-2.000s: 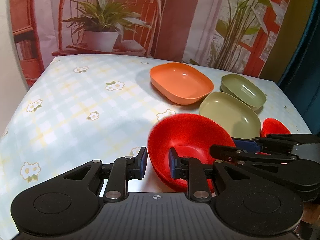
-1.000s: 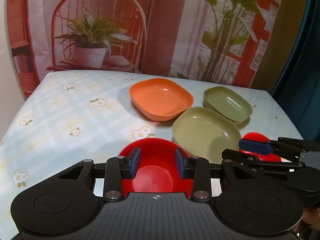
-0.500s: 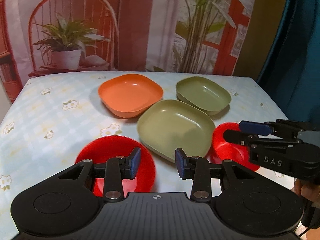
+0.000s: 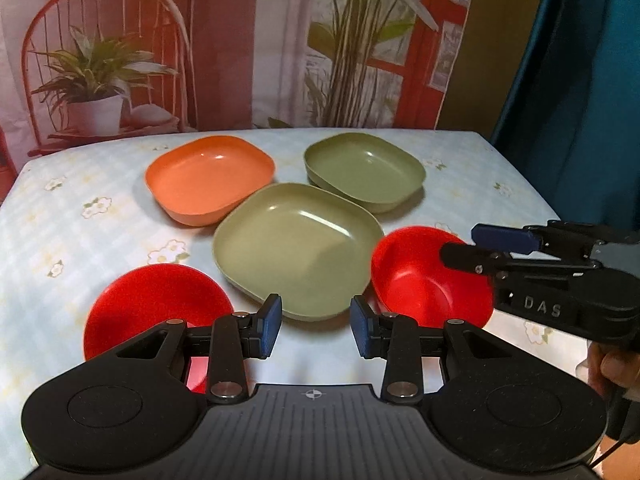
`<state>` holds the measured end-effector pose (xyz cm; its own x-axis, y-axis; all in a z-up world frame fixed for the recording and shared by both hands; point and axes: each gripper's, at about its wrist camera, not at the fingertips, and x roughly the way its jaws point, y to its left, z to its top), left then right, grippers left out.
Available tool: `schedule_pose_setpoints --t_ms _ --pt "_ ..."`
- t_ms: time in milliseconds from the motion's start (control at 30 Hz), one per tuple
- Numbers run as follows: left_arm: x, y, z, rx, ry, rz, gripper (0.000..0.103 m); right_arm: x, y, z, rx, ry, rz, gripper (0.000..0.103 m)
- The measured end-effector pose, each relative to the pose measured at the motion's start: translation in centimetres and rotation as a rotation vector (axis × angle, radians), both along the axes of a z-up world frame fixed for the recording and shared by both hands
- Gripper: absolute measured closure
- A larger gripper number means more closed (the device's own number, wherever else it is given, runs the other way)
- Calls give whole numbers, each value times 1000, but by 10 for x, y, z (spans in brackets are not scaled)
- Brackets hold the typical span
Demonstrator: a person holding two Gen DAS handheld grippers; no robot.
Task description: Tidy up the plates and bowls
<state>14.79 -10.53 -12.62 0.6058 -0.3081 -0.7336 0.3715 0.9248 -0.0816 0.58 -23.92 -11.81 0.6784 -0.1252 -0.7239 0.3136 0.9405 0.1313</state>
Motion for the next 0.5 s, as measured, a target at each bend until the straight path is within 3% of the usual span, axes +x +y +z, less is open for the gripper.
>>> schedule_pose_setpoints --t_ms 500 --pt "-4 -15 -12 -10 64 -37 63 -33 -21 -9 7 21 -54 67"
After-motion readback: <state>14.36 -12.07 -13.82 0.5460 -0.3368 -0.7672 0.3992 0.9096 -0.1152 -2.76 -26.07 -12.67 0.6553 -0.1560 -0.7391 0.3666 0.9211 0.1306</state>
